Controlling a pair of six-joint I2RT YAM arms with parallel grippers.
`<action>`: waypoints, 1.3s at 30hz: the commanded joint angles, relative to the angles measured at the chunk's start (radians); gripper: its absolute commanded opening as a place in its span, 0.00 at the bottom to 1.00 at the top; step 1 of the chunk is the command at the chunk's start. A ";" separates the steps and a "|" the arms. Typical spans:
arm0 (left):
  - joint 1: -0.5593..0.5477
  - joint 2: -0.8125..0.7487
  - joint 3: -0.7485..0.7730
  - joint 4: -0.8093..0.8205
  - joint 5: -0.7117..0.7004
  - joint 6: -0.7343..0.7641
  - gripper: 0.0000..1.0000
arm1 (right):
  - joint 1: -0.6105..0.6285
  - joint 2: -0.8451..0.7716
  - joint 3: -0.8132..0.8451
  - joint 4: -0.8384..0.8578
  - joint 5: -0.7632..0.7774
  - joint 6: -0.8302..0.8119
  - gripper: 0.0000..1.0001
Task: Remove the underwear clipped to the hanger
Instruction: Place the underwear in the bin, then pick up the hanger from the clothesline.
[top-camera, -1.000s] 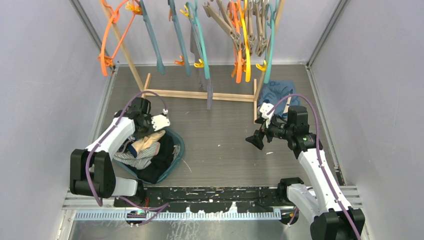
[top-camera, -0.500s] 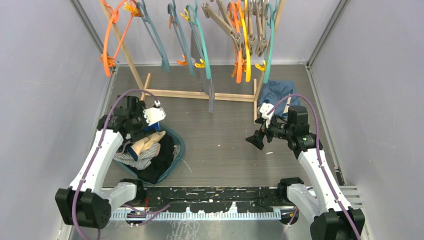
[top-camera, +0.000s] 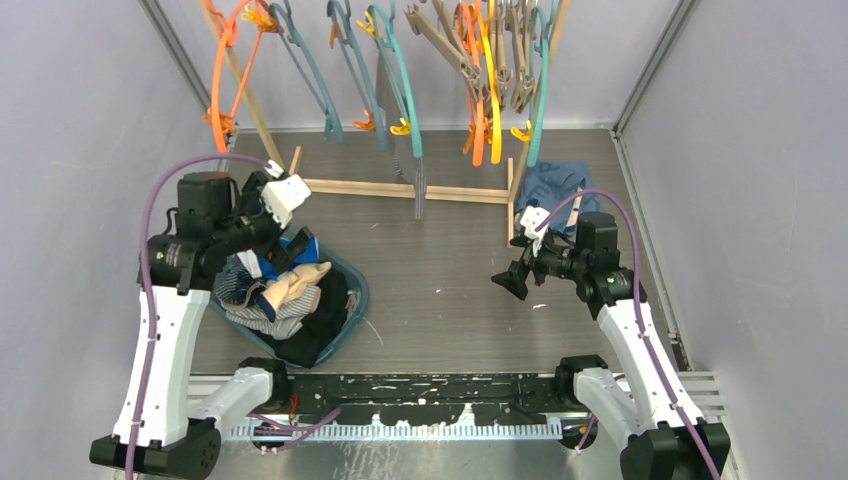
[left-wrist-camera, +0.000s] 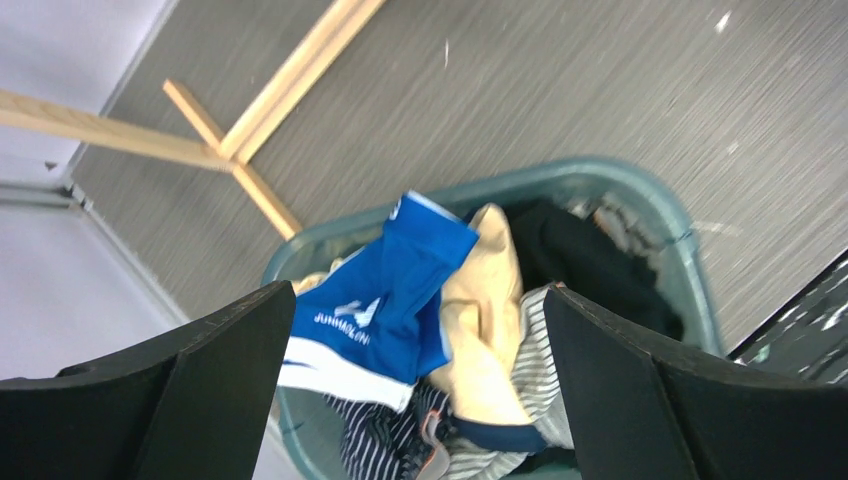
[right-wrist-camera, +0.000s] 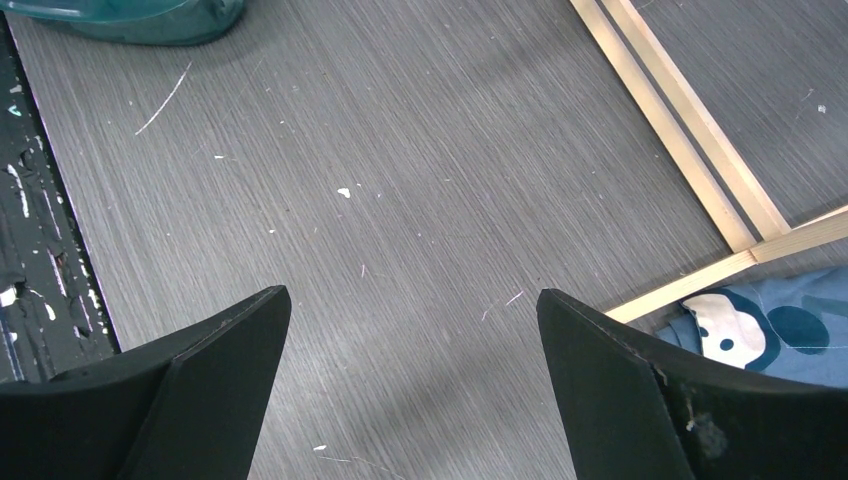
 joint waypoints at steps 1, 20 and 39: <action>0.003 0.009 0.124 0.019 0.167 -0.243 0.98 | -0.004 -0.018 0.015 0.011 -0.013 0.010 1.00; -0.445 0.355 0.671 0.110 -0.170 -0.469 0.96 | -0.004 0.016 0.013 0.012 0.007 0.006 1.00; -0.609 0.660 0.970 0.405 -0.438 -0.655 0.92 | -0.022 0.014 0.004 0.016 0.016 -0.001 1.00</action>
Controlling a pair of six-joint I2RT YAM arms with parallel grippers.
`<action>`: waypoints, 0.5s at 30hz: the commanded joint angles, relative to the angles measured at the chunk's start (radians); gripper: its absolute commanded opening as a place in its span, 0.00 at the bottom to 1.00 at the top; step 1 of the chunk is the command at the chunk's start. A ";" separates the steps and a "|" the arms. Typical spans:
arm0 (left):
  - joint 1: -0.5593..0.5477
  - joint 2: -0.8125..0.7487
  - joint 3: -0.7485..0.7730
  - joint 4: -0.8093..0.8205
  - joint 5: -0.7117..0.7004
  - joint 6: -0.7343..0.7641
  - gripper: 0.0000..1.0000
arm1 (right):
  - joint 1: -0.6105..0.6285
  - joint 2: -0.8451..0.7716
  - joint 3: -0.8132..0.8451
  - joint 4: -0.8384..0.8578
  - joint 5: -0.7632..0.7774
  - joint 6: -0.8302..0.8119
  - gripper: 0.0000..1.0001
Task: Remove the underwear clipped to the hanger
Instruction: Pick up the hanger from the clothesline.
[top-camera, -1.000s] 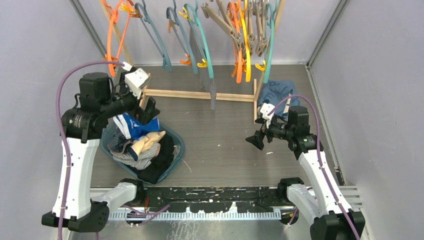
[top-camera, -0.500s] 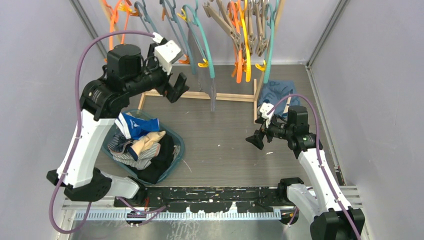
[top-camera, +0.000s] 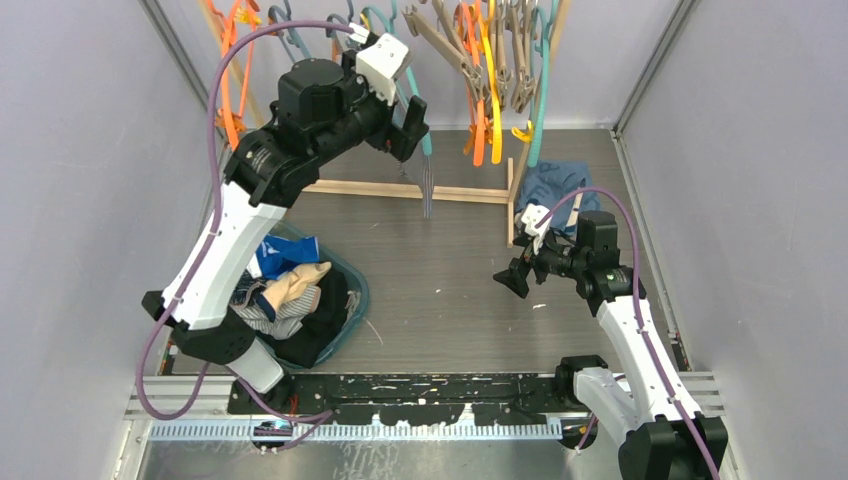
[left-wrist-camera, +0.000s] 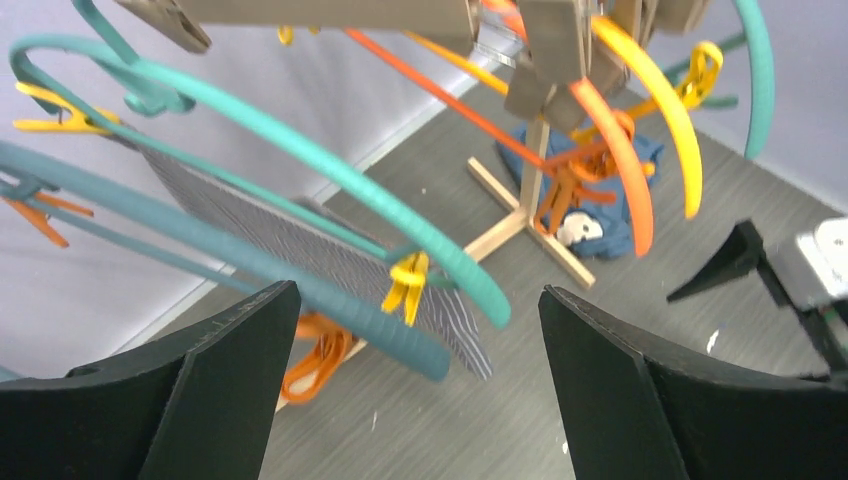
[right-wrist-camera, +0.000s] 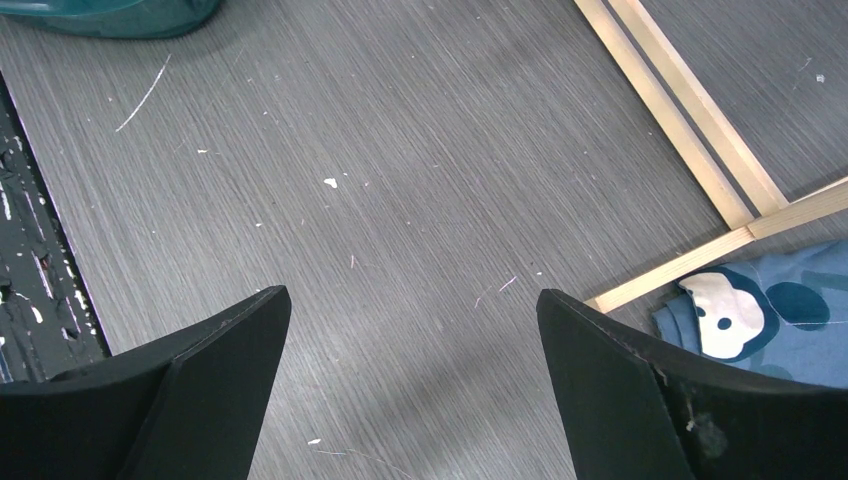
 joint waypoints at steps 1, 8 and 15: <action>-0.008 0.054 0.103 0.138 -0.071 -0.059 0.93 | -0.005 -0.012 0.003 0.016 -0.004 -0.003 1.00; -0.013 0.159 0.166 0.197 -0.169 -0.035 0.93 | -0.004 -0.022 0.000 0.017 -0.016 -0.005 1.00; -0.012 0.203 0.141 0.242 -0.264 0.031 0.95 | -0.004 -0.025 -0.002 0.016 -0.023 -0.006 1.00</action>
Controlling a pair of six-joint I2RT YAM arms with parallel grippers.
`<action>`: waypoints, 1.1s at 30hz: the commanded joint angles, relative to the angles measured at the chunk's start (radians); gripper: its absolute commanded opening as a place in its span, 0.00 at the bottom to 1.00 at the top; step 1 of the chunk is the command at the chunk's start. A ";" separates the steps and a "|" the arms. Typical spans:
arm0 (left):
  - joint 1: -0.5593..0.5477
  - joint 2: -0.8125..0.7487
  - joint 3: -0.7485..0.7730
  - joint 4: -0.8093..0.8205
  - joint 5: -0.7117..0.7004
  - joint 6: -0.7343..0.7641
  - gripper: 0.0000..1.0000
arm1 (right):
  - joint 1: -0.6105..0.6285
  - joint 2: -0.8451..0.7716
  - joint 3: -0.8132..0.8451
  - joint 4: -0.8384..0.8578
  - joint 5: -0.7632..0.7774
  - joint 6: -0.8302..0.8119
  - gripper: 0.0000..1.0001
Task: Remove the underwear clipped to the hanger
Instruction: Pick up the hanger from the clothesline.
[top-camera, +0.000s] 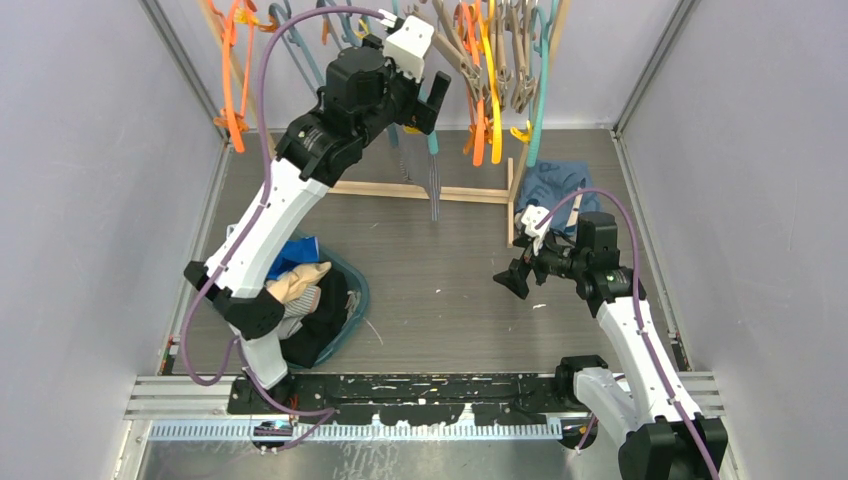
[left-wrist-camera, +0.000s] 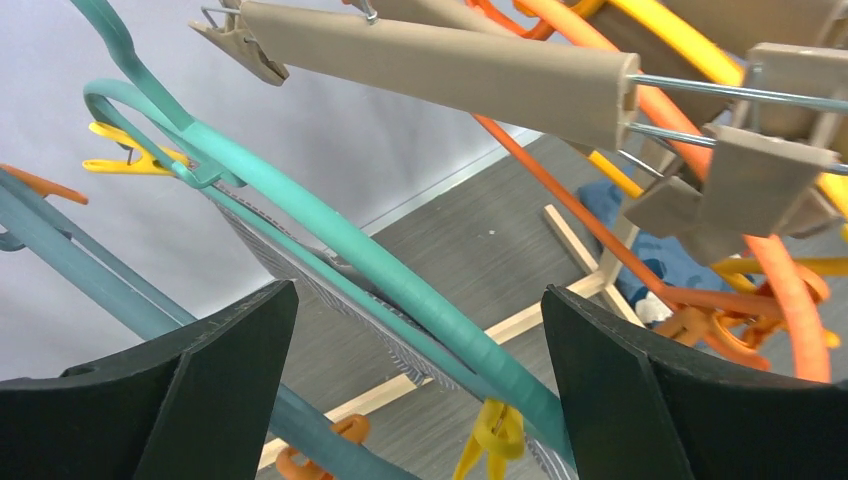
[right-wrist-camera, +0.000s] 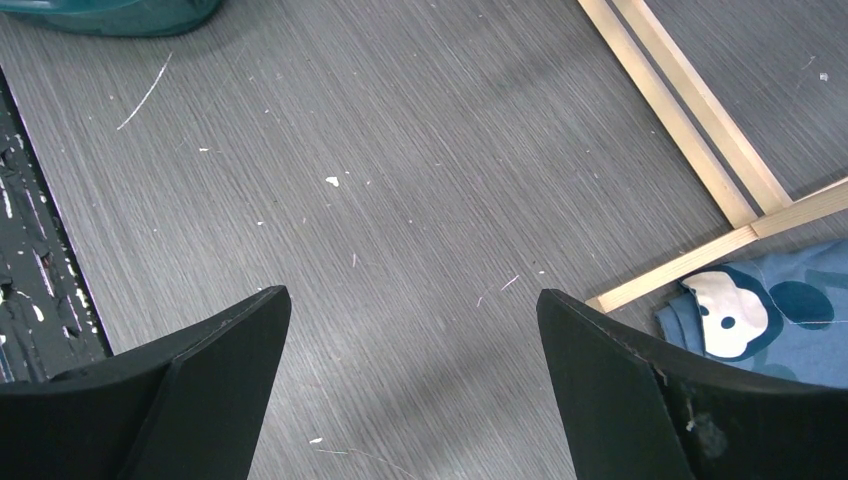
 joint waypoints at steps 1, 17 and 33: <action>-0.006 0.000 0.008 0.103 -0.086 0.044 0.95 | -0.005 -0.020 0.003 0.016 -0.023 -0.006 1.00; 0.082 -0.076 -0.094 0.124 -0.078 0.018 0.78 | -0.004 -0.023 0.000 0.012 -0.036 -0.012 1.00; 0.130 -0.105 -0.122 0.135 -0.058 0.006 0.57 | -0.004 -0.024 -0.005 0.009 -0.037 -0.020 1.00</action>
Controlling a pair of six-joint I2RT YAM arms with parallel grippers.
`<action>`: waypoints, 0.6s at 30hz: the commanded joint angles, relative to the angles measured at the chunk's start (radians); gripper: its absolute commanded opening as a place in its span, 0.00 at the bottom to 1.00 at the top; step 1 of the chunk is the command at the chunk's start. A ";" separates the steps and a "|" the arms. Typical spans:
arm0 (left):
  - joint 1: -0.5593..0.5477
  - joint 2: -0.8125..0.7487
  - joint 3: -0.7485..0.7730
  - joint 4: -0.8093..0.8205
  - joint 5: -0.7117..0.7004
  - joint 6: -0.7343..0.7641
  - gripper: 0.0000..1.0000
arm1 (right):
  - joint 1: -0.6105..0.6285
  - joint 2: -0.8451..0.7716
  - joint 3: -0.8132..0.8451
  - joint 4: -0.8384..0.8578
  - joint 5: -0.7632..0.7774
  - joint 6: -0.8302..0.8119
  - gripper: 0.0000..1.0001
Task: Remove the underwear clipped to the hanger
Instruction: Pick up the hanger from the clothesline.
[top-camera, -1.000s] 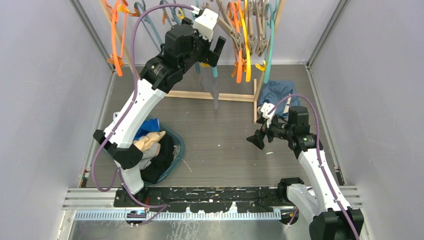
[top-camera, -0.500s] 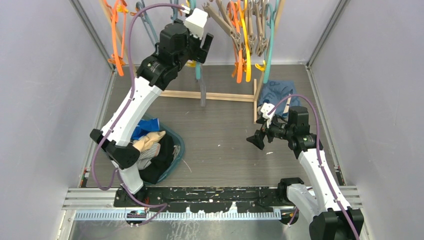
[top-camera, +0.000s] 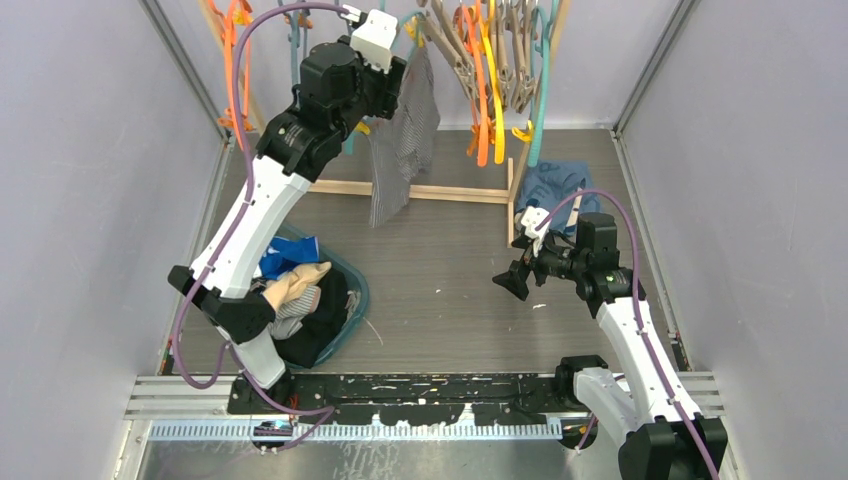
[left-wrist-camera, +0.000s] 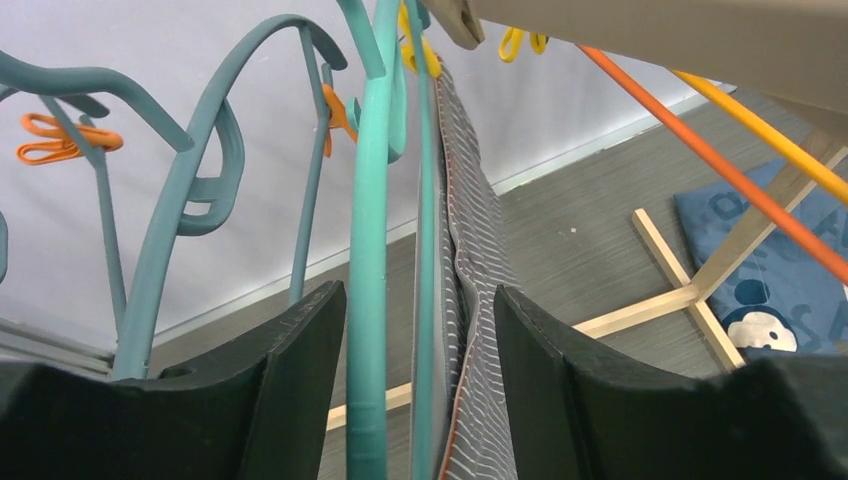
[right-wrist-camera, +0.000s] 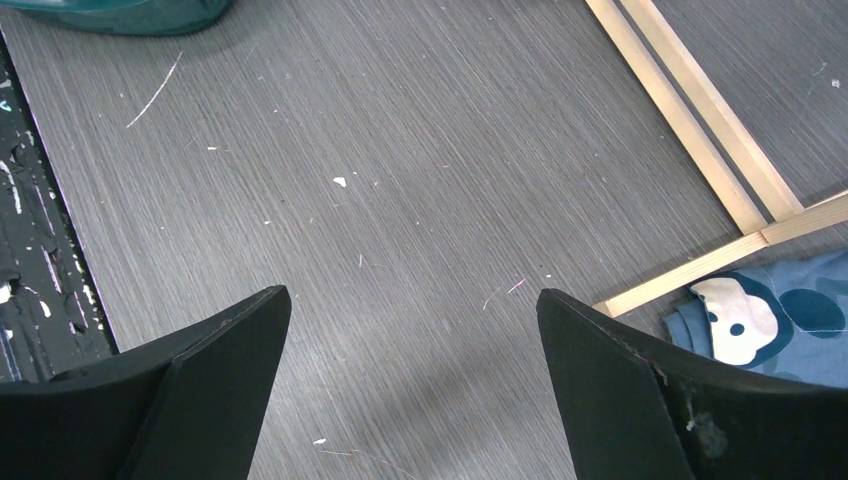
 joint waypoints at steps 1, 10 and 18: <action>0.022 -0.052 -0.007 0.071 0.012 -0.015 0.56 | -0.005 -0.020 0.003 0.010 -0.019 -0.012 1.00; 0.054 -0.069 -0.017 0.077 0.017 -0.023 0.37 | -0.004 -0.020 0.001 0.008 -0.022 -0.015 1.00; 0.096 -0.086 0.016 0.067 0.026 -0.041 0.15 | -0.004 -0.017 0.000 0.009 -0.024 -0.017 1.00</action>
